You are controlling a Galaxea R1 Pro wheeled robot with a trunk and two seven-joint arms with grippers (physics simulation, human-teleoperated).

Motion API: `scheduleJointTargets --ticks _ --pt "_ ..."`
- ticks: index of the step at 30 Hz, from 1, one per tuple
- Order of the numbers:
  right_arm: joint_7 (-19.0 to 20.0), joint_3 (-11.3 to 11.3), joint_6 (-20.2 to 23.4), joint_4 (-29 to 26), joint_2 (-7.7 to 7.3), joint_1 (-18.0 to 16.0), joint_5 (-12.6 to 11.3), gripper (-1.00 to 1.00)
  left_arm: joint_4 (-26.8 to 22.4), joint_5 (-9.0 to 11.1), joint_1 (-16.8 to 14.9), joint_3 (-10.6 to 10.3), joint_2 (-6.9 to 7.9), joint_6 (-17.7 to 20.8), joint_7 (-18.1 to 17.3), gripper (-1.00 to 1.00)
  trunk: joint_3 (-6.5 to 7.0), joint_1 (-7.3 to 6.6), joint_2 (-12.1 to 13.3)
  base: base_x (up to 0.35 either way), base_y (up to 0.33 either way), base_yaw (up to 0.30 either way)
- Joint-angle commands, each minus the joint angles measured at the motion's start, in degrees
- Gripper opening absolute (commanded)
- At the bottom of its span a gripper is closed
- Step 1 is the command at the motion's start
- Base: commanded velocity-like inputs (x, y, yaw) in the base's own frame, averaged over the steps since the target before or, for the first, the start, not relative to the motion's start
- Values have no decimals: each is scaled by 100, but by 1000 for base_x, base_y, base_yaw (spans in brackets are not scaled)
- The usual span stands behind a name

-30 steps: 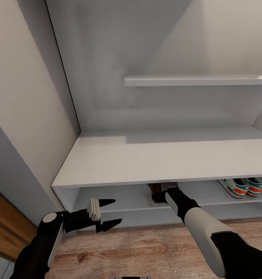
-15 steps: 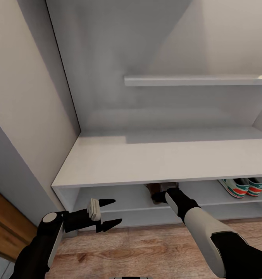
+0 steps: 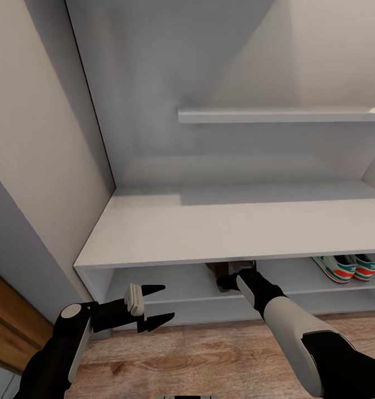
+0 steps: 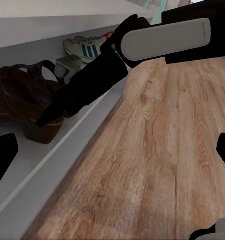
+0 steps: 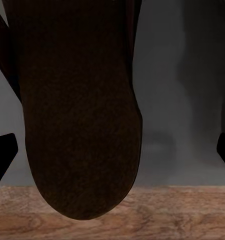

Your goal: Pick up the two gym shoes and the two sandals from the corridor floor and place them onto the hallstand (shoe rack) in the corridor, making sure they are on the rack and not on the floor. Arrange them so the two gym shoes are next to each other and the two sandals are next to each other.

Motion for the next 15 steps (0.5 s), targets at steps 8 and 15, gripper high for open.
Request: scheduleJointTargets --ticks 8,15 --pt "-14 48 29 -11 -5 -2 -50 100 -7 -26 -3 10 -3 60 -36 100 -5 -1 -2 -3 0 0" --pt "-14 48 29 -10 -5 -2 -50 100 -7 -24 -3 8 -2 60 -38 100 -5 -1 -2 -197 0 0"
